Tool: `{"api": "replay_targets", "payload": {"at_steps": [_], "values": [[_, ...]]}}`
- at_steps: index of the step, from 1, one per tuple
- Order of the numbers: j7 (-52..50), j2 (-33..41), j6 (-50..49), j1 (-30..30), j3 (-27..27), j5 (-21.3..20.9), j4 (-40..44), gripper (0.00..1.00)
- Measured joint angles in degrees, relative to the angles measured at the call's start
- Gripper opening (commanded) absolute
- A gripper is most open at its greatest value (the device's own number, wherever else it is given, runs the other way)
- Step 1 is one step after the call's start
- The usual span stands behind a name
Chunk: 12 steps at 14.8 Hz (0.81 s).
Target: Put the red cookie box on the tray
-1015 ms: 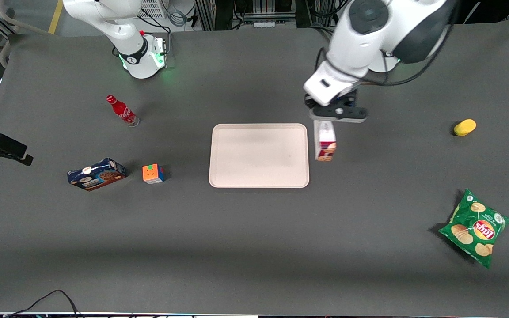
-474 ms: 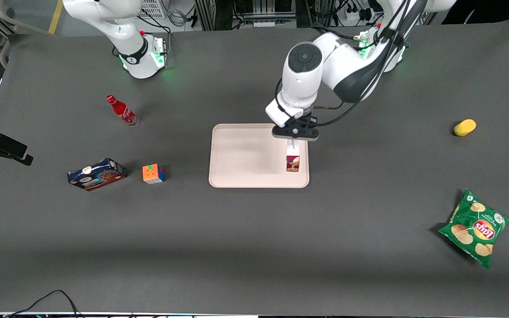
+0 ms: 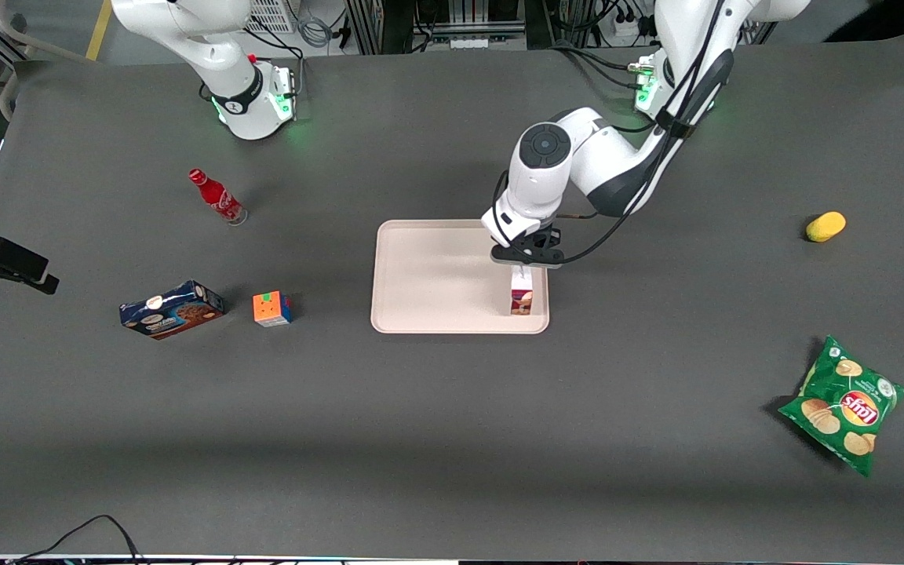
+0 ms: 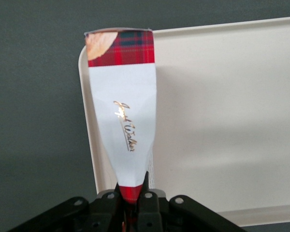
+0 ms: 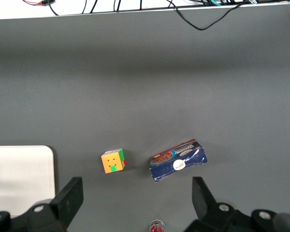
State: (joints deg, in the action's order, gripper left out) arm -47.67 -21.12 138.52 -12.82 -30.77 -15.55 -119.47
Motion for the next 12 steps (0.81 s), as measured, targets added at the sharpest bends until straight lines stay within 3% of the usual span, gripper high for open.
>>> {"api": "replay_targets", "payload": {"at_steps": [4,7,8,10,12], "values": [[-3.6,-1.9,2.3,0.0,0.5,-4.1,-0.1,0.0],[-4.0,-3.4,3.2,-0.1,1.4,-4.4,-0.1,0.0],[-4.1,-3.7,3.4,-0.1,1.6,-4.5,-0.1,0.22],[-4.8,-3.9,3.5,-0.1,1.8,-4.6,-0.1,1.0],[-5.5,-3.9,3.7,-0.2,1.8,-4.7,-0.1,1.0]]}}
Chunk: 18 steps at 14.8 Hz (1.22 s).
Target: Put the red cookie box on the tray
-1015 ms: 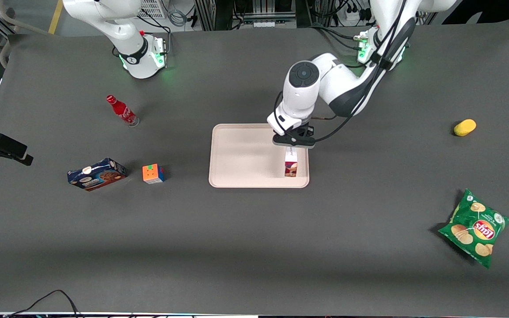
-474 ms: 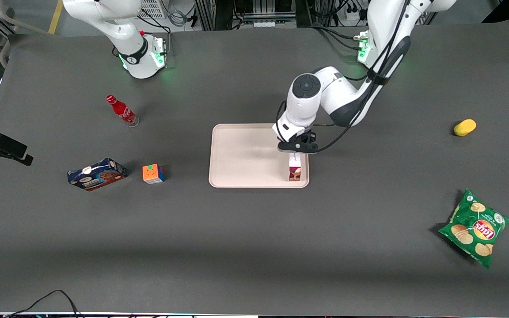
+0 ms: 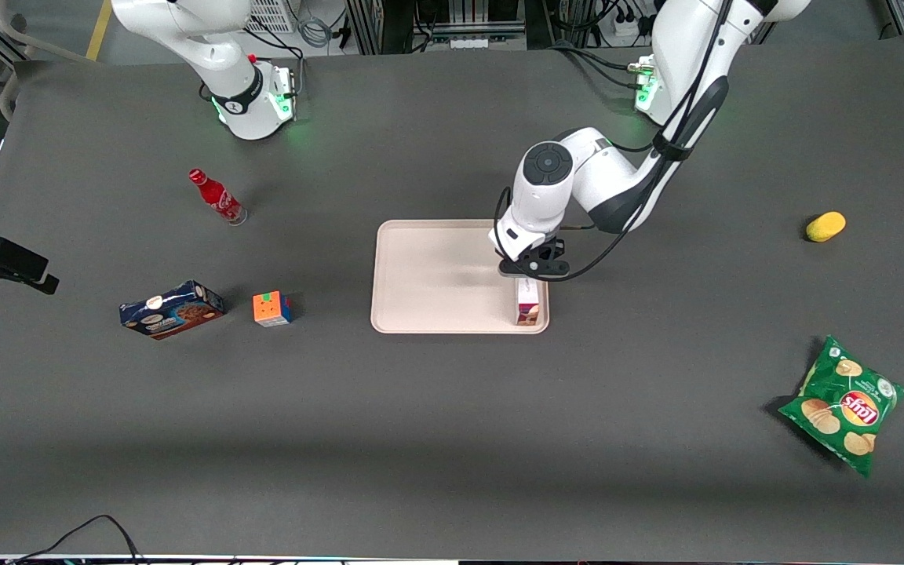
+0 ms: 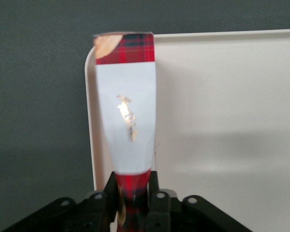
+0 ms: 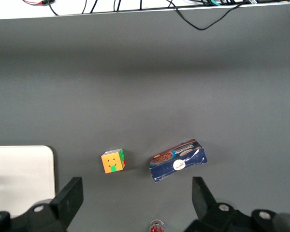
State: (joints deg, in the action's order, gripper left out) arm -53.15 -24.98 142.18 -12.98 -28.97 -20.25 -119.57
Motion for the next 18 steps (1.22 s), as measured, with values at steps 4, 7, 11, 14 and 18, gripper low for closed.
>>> {"api": "replay_targets", "payload": {"at_steps": [4,7,11,14,18], "values": [[-0.5,0.4,0.1,0.0,0.1,-0.1,0.3,1.0],[-0.5,3.5,-0.4,1.4,0.6,-0.2,1.5,1.0],[5.2,11.5,-4.5,6.3,1.1,2.9,2.8,1.0],[17.7,17.1,-11.8,8.3,5.8,12.0,5.2,1.0],[32.4,22.8,-26.6,9.5,15.5,16.9,12.1,1.0]]}}
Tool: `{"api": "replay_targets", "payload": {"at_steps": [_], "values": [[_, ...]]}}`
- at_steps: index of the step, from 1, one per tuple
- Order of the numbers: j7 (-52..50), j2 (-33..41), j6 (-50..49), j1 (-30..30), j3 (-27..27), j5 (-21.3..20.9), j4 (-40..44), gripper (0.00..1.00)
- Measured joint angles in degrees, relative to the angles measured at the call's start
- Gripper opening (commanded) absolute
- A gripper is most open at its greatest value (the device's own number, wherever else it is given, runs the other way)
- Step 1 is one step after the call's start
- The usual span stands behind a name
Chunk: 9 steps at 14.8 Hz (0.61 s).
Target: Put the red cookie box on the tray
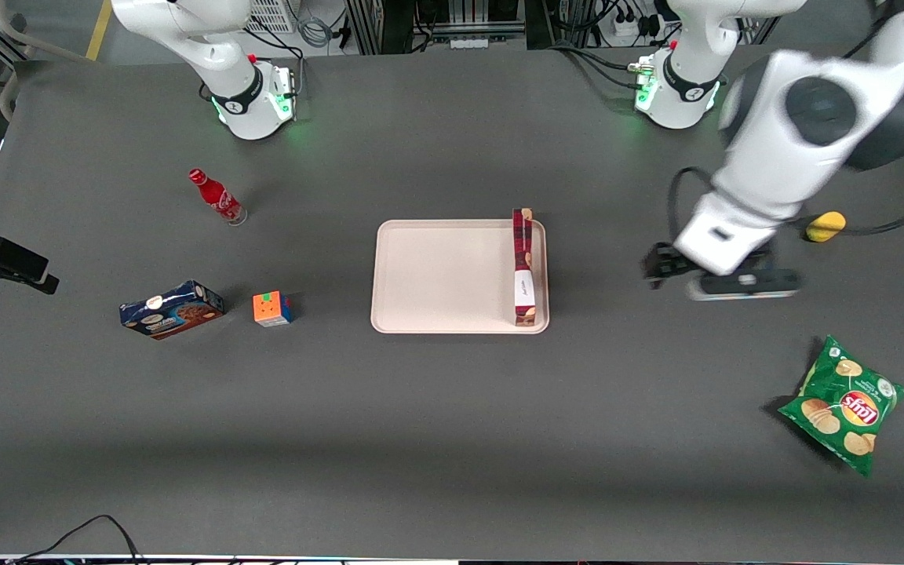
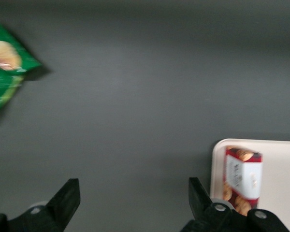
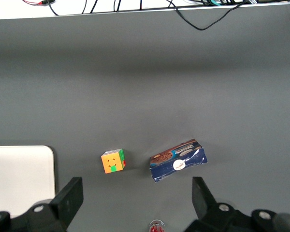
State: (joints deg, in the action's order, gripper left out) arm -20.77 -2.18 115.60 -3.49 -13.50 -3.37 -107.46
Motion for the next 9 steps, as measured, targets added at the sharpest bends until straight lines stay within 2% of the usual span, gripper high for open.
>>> {"api": "replay_targets", "payload": {"at_steps": [4,9], "values": [[4.2,4.7,-12.8,0.2,5.5,0.3,6.2,1.0],[9.9,8.5,-16.4,0.2,10.7,0.6,6.8,1.0]]}}
